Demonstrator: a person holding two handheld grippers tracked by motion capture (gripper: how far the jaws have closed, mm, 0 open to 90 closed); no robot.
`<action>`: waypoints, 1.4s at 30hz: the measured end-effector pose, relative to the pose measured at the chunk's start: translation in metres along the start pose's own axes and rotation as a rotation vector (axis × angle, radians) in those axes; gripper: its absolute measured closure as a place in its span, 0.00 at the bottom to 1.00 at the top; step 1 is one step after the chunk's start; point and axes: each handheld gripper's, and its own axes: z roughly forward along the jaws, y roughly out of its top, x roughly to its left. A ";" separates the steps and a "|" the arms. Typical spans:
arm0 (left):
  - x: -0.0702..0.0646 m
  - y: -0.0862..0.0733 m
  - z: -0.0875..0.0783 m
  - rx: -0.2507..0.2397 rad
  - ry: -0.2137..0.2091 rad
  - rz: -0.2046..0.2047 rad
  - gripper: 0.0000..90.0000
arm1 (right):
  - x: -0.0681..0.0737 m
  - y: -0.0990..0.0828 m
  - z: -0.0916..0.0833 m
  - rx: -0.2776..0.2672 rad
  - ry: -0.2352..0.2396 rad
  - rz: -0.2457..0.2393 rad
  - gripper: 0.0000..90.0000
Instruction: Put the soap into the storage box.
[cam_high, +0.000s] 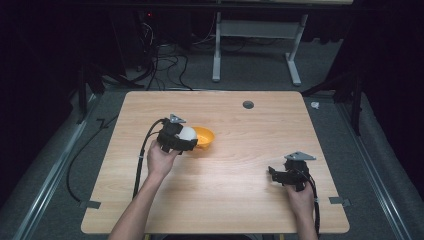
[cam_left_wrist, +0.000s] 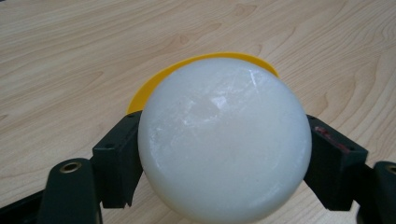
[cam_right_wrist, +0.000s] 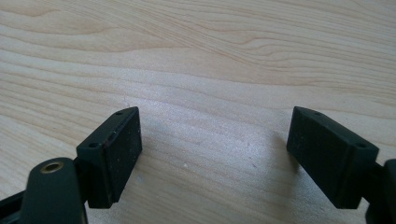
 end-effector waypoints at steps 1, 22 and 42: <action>0.000 0.001 0.000 -0.001 0.001 0.002 0.27 | 0.000 0.000 0.000 0.000 0.000 0.000 0.21; 0.000 0.015 0.022 0.030 0.023 0.010 0.27 | 0.000 0.000 0.000 0.000 0.000 0.000 0.21; 0.006 0.014 0.044 0.040 0.034 -0.031 0.27 | 0.000 0.000 0.000 -0.001 0.001 -0.003 0.21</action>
